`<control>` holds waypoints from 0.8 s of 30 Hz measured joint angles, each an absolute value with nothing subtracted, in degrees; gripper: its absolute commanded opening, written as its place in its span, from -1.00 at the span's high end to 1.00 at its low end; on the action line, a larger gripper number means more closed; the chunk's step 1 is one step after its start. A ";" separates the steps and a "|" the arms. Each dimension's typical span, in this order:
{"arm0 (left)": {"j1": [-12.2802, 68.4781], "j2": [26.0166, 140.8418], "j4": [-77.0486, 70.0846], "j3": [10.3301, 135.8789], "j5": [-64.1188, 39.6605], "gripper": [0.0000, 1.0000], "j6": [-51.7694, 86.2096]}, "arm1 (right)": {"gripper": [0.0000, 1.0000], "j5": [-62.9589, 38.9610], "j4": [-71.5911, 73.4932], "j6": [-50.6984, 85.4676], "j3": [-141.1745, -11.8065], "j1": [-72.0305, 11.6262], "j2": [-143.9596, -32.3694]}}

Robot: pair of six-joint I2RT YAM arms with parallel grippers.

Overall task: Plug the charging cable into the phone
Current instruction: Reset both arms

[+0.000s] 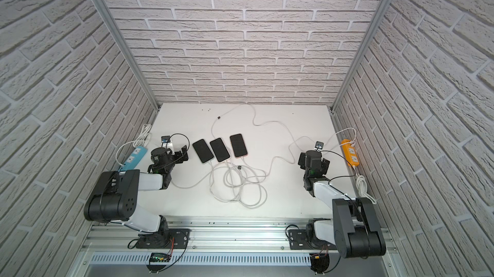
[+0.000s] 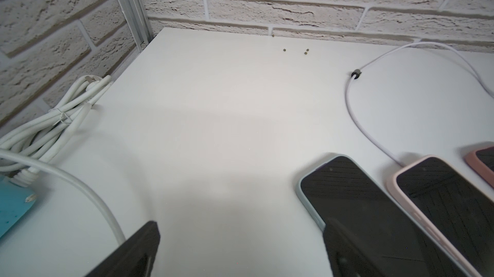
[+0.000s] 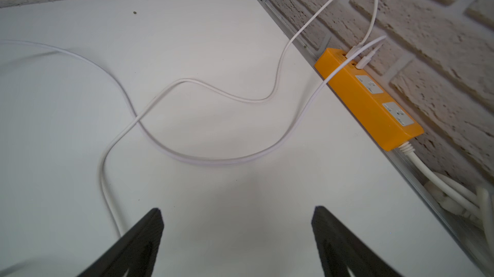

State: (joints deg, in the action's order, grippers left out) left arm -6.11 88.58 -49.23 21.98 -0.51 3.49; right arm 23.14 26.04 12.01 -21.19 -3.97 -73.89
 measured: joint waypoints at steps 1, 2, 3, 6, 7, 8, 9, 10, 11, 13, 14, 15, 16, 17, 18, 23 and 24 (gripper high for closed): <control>-6.11 88.58 -49.23 21.98 -0.51 -0.97 3.49 | -0.81 23.11 27.49 11.97 -21.19 -3.77 -74.63; -6.11 88.58 -49.21 21.98 -0.51 -0.97 3.51 | -0.81 22.98 28.88 11.94 -21.21 -3.73 -75.24; -6.11 88.58 -49.21 21.98 -0.51 -0.97 3.49 | -0.81 22.90 30.24 11.81 -21.28 -3.62 -75.83; -6.11 88.58 -49.12 21.98 -0.51 -0.97 3.49 | -0.80 22.59 32.16 11.51 -21.82 -3.44 -77.10; -6.11 88.58 -49.06 21.98 -0.51 -0.97 3.49 | -0.80 22.35 32.86 11.38 -21.85 -3.42 -77.25; -6.11 88.58 -48.99 21.98 -0.51 -0.97 3.49 | -0.80 22.04 33.43 11.07 -21.85 -3.42 -77.25; -6.11 88.58 -48.90 21.98 -0.51 -0.97 3.49 | -0.80 21.76 34.13 10.83 -21.82 -3.42 -77.25; -6.09 88.58 -48.84 21.98 -0.51 -0.97 3.49 | -0.79 21.32 35.24 10.48 -21.69 -3.42 -77.25; -6.09 88.58 -48.77 21.98 -0.51 -0.97 3.49 | -0.79 20.75 36.84 10.15 -21.19 -3.42 -77.17; -6.09 88.58 -48.64 21.98 -0.51 -0.97 3.49 | -0.79 19.70 40.84 9.17 -19.31 -3.42 -77.19; -6.09 88.58 -48.53 21.98 -0.51 -0.97 3.49 | -0.80 19.40 43.64 8.71 -18.13 -3.42 -77.89; -6.09 88.58 -48.47 21.98 -0.51 -0.97 3.49 | -0.80 18.85 46.78 8.21 -17.21 -3.42 -79.68; -6.09 88.58 -48.40 21.98 -0.51 -0.97 3.49 | -0.80 18.00 48.73 7.55 -16.97 -3.42 -81.93; -6.09 88.58 -48.36 21.98 -0.51 -0.97 3.49 | -0.80 17.06 50.24 6.94 -17.10 -3.51 -84.71; -6.09 88.58 -48.34 21.98 -0.49 -0.97 3.49 | -0.81 16.56 50.57 6.52 -17.45 -3.53 -86.78; -6.09 88.58 -48.05 21.98 -0.49 -0.97 3.49 | -0.85 12.51 48.16 5.52 -21.06 -3.07 -88.84; -6.09 88.58 -48.03 21.98 -0.49 -0.97 3.49 | -0.88 11.64 48.23 5.52 -21.74 -2.74 -88.84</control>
